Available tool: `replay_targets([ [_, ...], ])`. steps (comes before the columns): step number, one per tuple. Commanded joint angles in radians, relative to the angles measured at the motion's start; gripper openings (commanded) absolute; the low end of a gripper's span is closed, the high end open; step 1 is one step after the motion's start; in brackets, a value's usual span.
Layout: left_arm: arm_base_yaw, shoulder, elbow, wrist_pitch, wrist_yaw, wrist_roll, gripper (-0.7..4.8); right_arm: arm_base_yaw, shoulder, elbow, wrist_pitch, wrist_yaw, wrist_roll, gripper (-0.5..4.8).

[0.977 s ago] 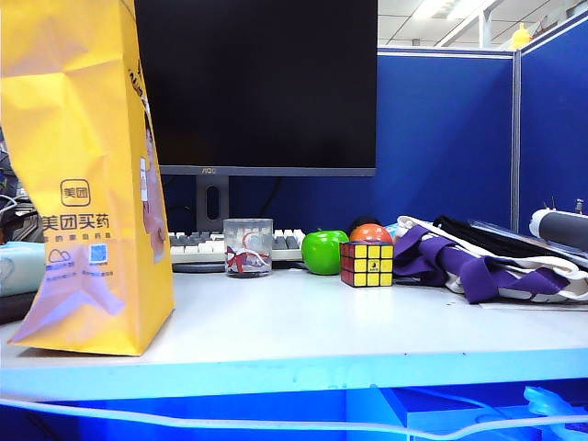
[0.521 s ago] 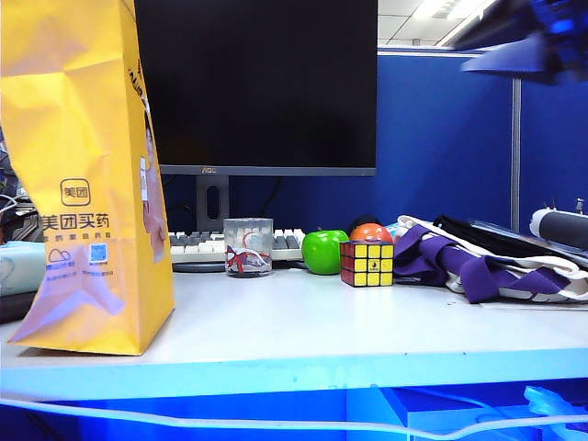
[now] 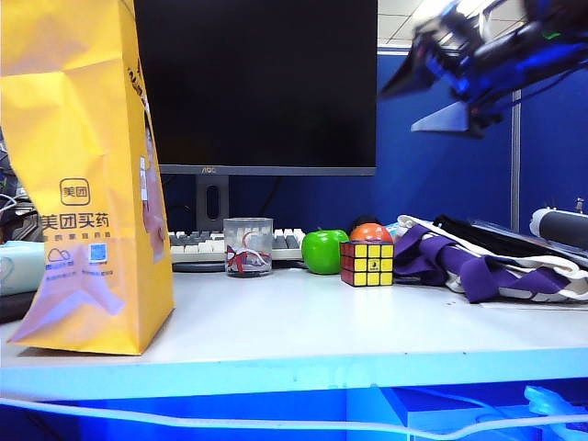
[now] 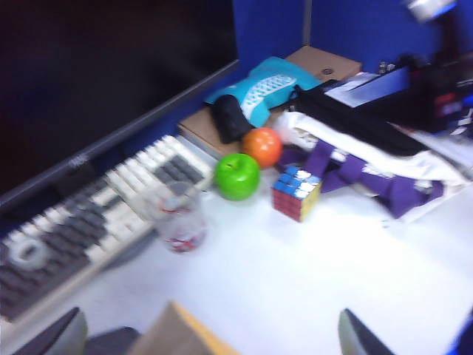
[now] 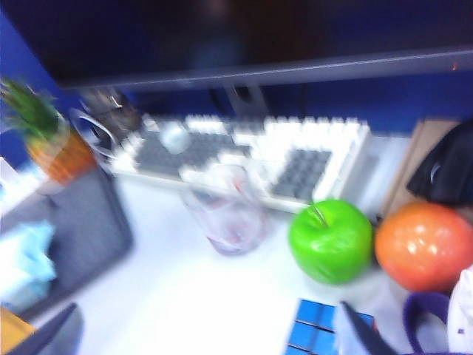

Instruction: Pick up the Rubik's Cube and throw it into the yellow paper bag.

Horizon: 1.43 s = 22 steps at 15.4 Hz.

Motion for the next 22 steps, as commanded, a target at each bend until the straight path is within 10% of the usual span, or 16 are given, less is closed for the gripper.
replay_targets([
  [1,-0.003,0.008,0.004,0.033,-0.006,-0.062,4.63,0.071,0.107,0.185,-0.236,0.167,-0.255,4.79],
  [7,-0.024,0.038,0.007,-0.001,0.005,-0.054,4.63,0.121,0.306,0.381,-0.404,0.38,-0.363,4.79],
  [22,-0.094,0.083,0.111,0.012,0.005,-0.066,4.62,0.142,0.474,0.429,-0.431,0.333,-0.34,4.79],
])
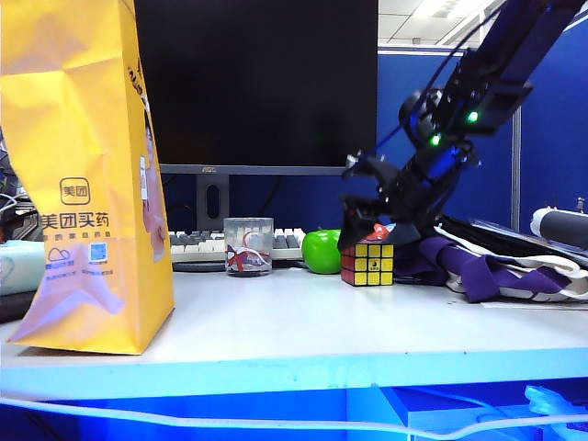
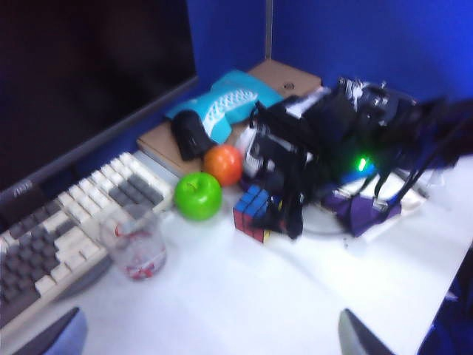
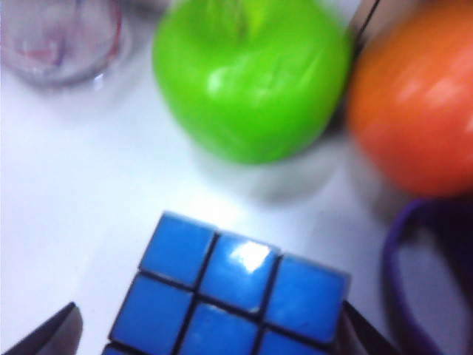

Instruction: Pick up the Rubik's Cube and throw it into the yellow paper bag.

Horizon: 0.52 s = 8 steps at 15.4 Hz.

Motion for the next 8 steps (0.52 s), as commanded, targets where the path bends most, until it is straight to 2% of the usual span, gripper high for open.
replay_targets([
  [1,0.0,0.0,0.019,0.006,0.003,-0.005,4.62,0.005,-0.003,0.004,0.014,0.008,0.004,4.79],
  [6,0.0,0.014,0.019,-0.009,0.003,-0.019,4.62,0.005,-0.001,0.004,0.003,0.074,0.003,4.72],
  [7,0.0,0.016,0.019,-0.01,-0.004,-0.019,4.62,0.005,-0.001,0.004,0.004,0.075,-0.007,2.07],
  [8,0.0,0.016,0.019,-0.009,-0.005,-0.019,4.62,0.005,-0.001,0.004,0.009,0.073,-0.008,0.97],
])
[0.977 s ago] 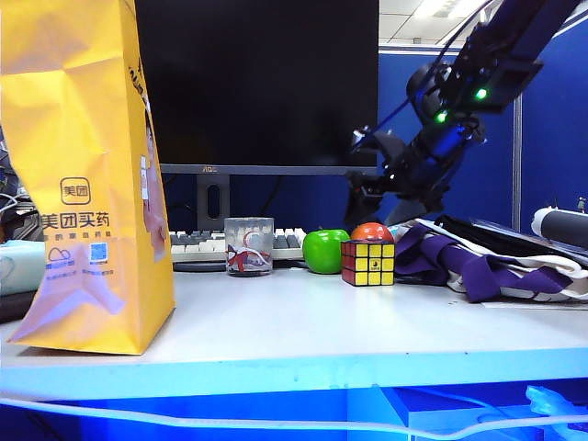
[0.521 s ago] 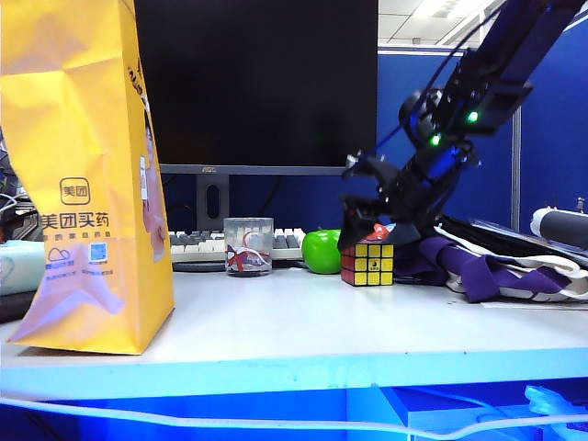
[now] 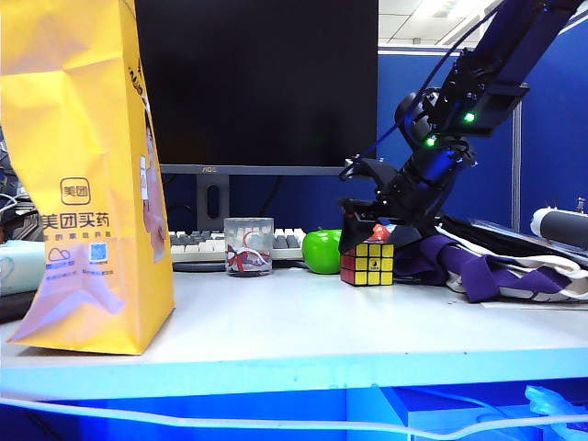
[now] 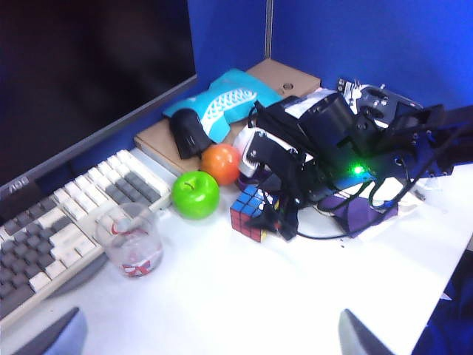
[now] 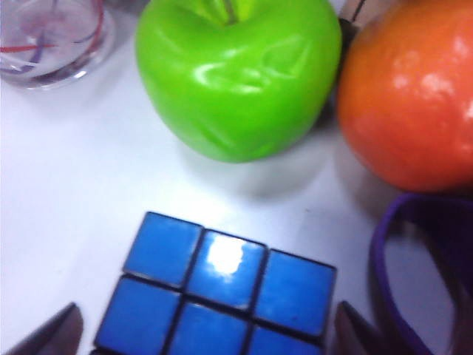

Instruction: Pick up the Rubik's Cube and throw it into the yellow paper bag.

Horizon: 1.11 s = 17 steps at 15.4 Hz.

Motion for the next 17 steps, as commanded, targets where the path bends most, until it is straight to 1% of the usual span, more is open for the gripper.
replay_targets([
  [1,0.0,-0.002,0.004,0.007,-0.004,-0.003,4.62,-0.001,-0.002,0.003,0.014,0.002,-0.01,0.29],
  [2,0.0,-0.002,0.004,0.007,-0.011,-0.003,4.62,-0.001,-0.003,0.003,0.019,-0.01,-0.01,-0.01],
  [3,0.0,-0.002,0.005,0.001,-0.03,-0.003,4.62,-0.001,-0.005,0.035,-0.014,-0.077,-0.008,-0.01],
  [6,0.0,-0.018,0.005,-0.022,-0.03,-0.006,4.7,-0.001,-0.065,0.129,-0.091,-0.094,0.008,-0.01],
  [8,0.0,-0.053,0.005,-0.025,-0.045,-0.006,4.79,-0.001,-0.173,0.219,-0.189,-0.122,0.011,-0.01],
  [9,0.0,-0.072,0.005,-0.032,-0.086,-0.006,4.79,-0.001,-0.22,0.252,-0.233,-0.177,0.031,-0.01],
  [10,0.0,-0.098,0.005,-0.055,-0.15,-0.003,4.79,0.001,-0.271,0.267,-0.26,-0.243,0.079,-0.01],
  [11,0.0,-0.124,0.005,-0.088,-0.214,-0.002,4.79,0.007,-0.32,0.266,-0.282,-0.303,0.101,-0.01],
  [12,0.0,-0.15,0.005,-0.125,-0.272,-0.001,4.79,0.029,-0.37,0.266,-0.319,-0.331,0.107,-0.01],
  [13,0.0,-0.196,0.002,-0.176,-0.371,0.027,4.79,0.072,-0.449,0.266,-0.372,-0.376,0.106,-0.01],
  [14,0.0,-0.229,-0.005,-0.209,-0.409,0.055,4.79,0.119,-0.489,0.266,-0.38,-0.418,0.105,-0.01],
  [15,0.0,-0.269,-0.027,-0.236,-0.431,0.062,4.79,0.174,-0.524,0.266,-0.388,-0.446,0.107,-0.01],
  [16,0.0,-0.317,-0.066,-0.25,-0.442,0.062,4.79,0.225,-0.539,0.266,-0.4,-0.446,0.106,-0.01],
  [17,0.0,-0.372,-0.121,-0.247,-0.475,0.061,4.79,0.291,-0.545,0.266,-0.431,-0.441,0.096,-0.01],
])
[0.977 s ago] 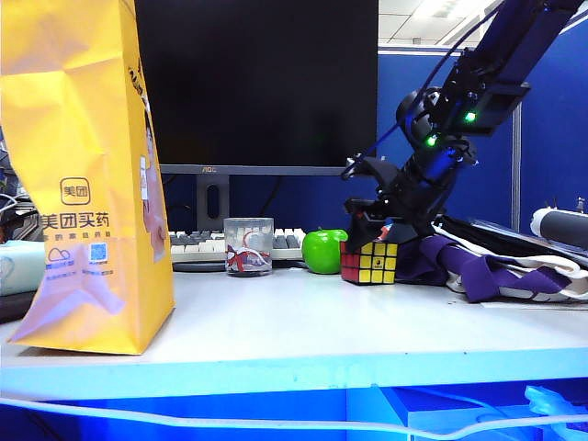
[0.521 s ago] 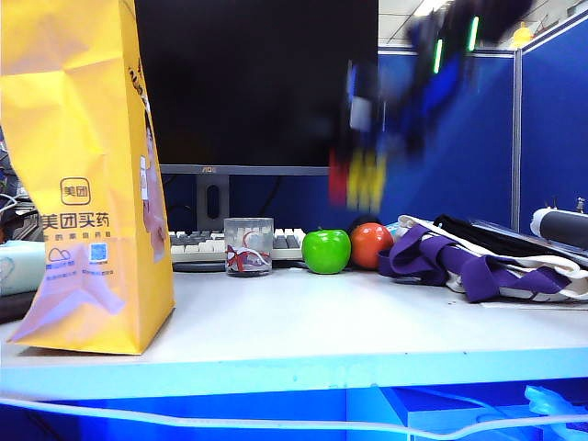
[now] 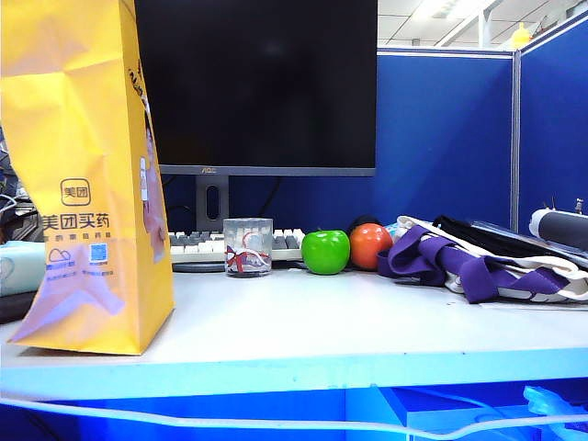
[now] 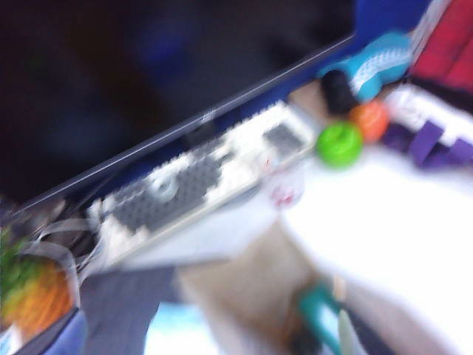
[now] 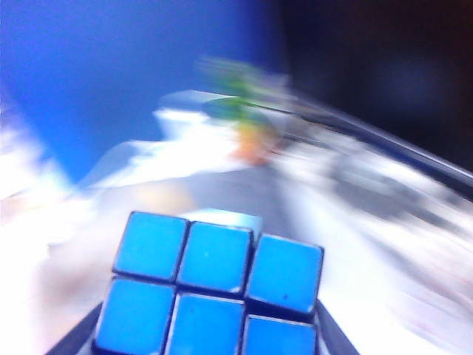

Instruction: Pick up the Rubik's Cube and throw it into the yellow paper bag.

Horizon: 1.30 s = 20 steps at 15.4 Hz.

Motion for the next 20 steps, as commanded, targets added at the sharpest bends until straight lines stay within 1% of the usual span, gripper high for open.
replay_targets([
  [1,0.0,-0.146,-0.144,-0.011,-0.074,0.003,4.79,0.134,-0.015,0.001,-0.069,0.005,-0.037,-0.01],
  [2,0.0,-0.215,-0.208,0.003,-0.075,-0.012,4.79,0.176,-0.009,0.0,-0.087,0.04,-0.078,-0.01],
  [3,0.0,-0.297,-0.279,0.038,-0.08,-0.024,4.79,0.217,0.002,0.0,-0.075,0.07,-0.087,-0.01],
  [4,0.0,-0.356,-0.325,0.075,-0.102,-0.043,4.79,0.238,0.01,0.0,-0.056,0.071,-0.085,-0.01],
  [5,0.0,-0.394,-0.349,0.083,-0.105,-0.048,4.79,0.261,0.021,0.001,-0.037,0.075,-0.082,-0.01],
  [7,0.0,-0.413,-0.373,0.082,-0.1,-0.076,4.79,0.304,0.05,0.002,0.03,0.074,-0.057,-0.01],
  [8,0.0,-0.409,-0.39,0.087,-0.087,-0.097,4.79,0.332,0.079,0.002,0.092,0.051,-0.014,-0.01],
  [9,0.0,-0.408,-0.403,0.092,-0.085,-0.102,4.79,0.352,0.099,0.002,0.136,0.05,0.01,-0.01],
  [11,0.0,-0.409,-0.407,0.092,-0.084,-0.102,4.79,0.371,0.136,0.002,0.19,0.053,0.021,-0.01],
  [15,0.0,-0.408,-0.407,0.09,-0.074,-0.102,4.79,0.369,0.209,0.002,0.249,0.056,0.036,-0.01],
  [17,0.0,-0.408,-0.407,0.09,-0.066,-0.106,4.79,0.365,0.23,0.002,0.312,0.066,0.036,-0.01],
  [18,0.0,-0.407,-0.407,0.089,-0.066,-0.106,4.79,0.361,0.233,0.002,0.318,0.089,0.034,-0.01],
  [20,0.0,-0.407,-0.407,0.082,-0.066,-0.106,4.79,0.35,0.234,0.002,0.312,0.098,0.033,0.0],
])
